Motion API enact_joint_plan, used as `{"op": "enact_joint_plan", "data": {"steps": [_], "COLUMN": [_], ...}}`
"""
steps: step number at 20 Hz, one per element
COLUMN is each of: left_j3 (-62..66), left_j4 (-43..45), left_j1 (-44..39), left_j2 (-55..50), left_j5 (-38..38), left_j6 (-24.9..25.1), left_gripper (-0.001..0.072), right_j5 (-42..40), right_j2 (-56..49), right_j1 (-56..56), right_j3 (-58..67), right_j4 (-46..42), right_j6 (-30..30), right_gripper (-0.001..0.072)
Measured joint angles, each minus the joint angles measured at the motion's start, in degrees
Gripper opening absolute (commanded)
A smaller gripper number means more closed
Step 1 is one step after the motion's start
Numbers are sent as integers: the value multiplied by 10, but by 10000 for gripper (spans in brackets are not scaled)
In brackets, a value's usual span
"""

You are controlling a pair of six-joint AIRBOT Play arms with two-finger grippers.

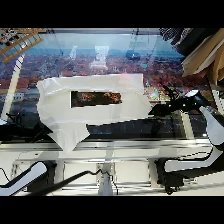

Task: Fold the clothes and pants, and hang the long-sleeved shirts on hangers.

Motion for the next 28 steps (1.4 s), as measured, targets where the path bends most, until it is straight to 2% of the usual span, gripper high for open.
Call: {"op": "enact_joint_plan", "data": {"steps": [1, 3, 4, 5, 6, 8, 13, 19, 24, 28], "left_j3": [-6, -17, -23, -28, -32, -37, -30, 64, 195, 291], "left_j4": [-12, -30, -35, -39, -41, -42, -32, -42, -103, -187], "left_j1": [-1, -4, -5, -6, -7, -7, -8, -8, -4, -13], "left_j2": [0, 0, 0, 0, 0, 0, 19, 38, 15, -66], "left_j5": [8, 26, 36, 45, 51, 59, 52, -36, -75, -75], "left_j6": [0, 0, 0, 0, 0, 1, 5, 7, 7, -1], "left_gripper": [380, 252, 195, 132, 10, 6, 6, 5, 3, 3], "right_j5": [1, 2, 3, 5, 7, 12, 35, 76, 88, 23], "right_j2": [0, 0, 0, 0, 0, 0, 2, 28, 59, 57], "right_j1": [0, 0, 0, 0, 0, 0, 0, 0, 2, 39], "right_j3": [0, 0, 0, 0, 0, 0, 0, 10, 63, 129], "right_j4": [0, 0, 0, 0, 0, 1, 2, 3, 13, 18], "right_j6": [0, 0, -1, -2, -5, -8, -18, -19, 27, 94], "right_gripper": [319, 254, 253, 213, 126, 14, 14, 13, 10, 10]}}
